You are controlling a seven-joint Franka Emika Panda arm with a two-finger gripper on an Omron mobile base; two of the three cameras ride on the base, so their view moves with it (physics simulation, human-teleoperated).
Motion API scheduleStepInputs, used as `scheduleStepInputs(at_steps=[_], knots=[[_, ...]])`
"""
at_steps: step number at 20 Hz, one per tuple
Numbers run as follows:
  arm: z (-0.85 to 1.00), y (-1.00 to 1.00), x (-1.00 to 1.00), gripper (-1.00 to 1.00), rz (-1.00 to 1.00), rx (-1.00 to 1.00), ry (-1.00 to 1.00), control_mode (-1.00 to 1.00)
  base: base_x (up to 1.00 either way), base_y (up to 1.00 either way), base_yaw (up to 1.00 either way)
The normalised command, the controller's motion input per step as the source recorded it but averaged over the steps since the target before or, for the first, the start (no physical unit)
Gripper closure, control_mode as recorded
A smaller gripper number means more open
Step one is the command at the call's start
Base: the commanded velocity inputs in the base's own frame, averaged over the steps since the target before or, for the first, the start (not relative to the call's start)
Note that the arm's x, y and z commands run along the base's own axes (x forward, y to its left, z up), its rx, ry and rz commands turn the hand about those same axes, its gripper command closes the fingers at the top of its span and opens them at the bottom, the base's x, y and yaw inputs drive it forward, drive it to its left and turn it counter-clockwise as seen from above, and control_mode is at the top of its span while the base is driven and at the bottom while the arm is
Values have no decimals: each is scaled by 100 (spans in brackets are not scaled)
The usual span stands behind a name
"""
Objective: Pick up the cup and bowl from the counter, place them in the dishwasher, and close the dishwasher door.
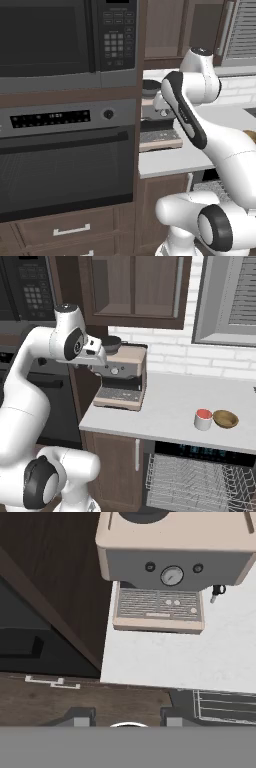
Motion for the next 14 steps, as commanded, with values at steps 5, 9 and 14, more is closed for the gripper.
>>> scheduleStepInputs(at_steps=[5,9,14], knots=[[0,0,0,-100,0,0,3,-100,0,0,0],[0,0,0,-100,0,0,2,-100,0,0,0],[0,0,0,-100,0,0,2,-100,0,0,0]])
